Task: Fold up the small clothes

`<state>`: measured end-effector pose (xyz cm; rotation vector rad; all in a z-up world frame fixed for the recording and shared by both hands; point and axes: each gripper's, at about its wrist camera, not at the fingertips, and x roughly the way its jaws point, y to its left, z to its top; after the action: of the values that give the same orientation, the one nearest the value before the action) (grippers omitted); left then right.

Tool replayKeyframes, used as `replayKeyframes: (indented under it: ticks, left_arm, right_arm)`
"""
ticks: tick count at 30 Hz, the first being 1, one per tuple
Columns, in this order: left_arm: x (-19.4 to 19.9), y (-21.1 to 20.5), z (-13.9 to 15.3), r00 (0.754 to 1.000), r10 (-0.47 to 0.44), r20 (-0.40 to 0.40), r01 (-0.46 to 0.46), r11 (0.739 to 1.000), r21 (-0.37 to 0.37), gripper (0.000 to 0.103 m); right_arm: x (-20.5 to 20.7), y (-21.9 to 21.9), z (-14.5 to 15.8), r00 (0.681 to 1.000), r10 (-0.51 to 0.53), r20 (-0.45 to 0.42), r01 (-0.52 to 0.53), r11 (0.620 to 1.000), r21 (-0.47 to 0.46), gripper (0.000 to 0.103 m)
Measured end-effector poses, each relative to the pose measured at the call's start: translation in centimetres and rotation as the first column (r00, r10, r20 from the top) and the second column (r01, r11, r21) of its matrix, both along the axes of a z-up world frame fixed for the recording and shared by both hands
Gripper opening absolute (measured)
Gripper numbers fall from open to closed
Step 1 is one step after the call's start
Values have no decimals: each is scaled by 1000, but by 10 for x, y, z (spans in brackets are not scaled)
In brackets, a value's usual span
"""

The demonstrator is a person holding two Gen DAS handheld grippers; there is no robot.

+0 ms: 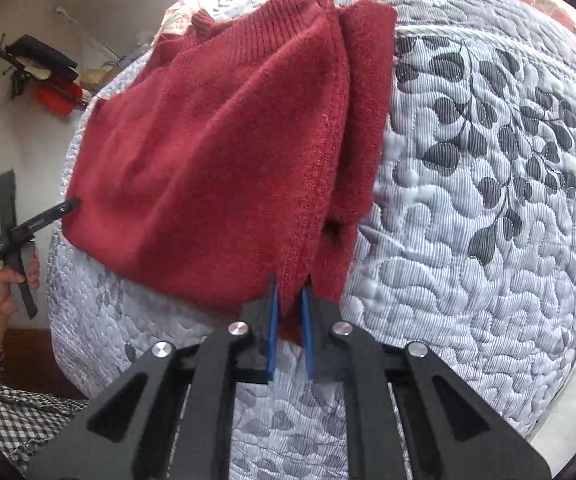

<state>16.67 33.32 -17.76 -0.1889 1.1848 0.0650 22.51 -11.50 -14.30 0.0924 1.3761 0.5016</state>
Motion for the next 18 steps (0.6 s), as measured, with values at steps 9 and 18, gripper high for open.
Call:
replayKeyframes:
  ticks: [9,18]
  left_arm:
    - [1,4,-27,999,-15,-42,16,1000,18,76]
    - [13,10,34,998,23,54,-22,1000,-20,76]
  right_arm:
    - [-11,-14,-53,993,-39,-113,26,993,-111,6]
    - [21,1,12,998,-13,56,18,996,-82,30]
